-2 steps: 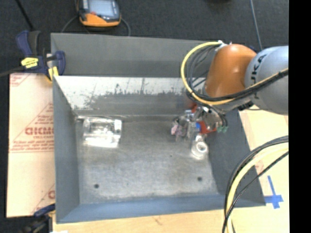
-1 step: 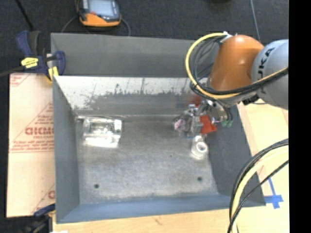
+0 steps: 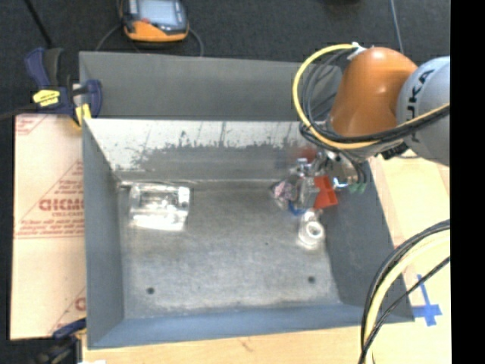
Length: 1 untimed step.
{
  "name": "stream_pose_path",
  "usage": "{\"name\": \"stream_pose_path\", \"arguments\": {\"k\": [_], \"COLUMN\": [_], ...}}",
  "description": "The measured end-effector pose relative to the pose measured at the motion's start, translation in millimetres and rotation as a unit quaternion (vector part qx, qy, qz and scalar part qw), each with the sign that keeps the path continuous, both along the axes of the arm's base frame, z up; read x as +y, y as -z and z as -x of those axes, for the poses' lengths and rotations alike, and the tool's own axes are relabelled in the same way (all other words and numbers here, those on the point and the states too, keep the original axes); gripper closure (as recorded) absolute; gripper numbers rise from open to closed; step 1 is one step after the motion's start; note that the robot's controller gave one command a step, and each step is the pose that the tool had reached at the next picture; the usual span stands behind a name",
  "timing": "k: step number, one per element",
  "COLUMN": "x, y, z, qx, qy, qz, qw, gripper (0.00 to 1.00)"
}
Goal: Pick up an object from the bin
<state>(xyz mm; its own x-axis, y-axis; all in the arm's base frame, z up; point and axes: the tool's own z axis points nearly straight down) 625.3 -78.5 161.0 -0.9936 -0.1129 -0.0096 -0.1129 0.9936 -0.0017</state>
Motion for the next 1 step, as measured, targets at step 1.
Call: {"name": "stream_pose_path", "arguments": {"k": [1], "x": [-0.3], "y": [-12.4], "z": [-2.0], "qx": [-0.0005], "qy": [0.001], "qz": [0.000], "qw": [1.0000], "gripper": [1.00]}}
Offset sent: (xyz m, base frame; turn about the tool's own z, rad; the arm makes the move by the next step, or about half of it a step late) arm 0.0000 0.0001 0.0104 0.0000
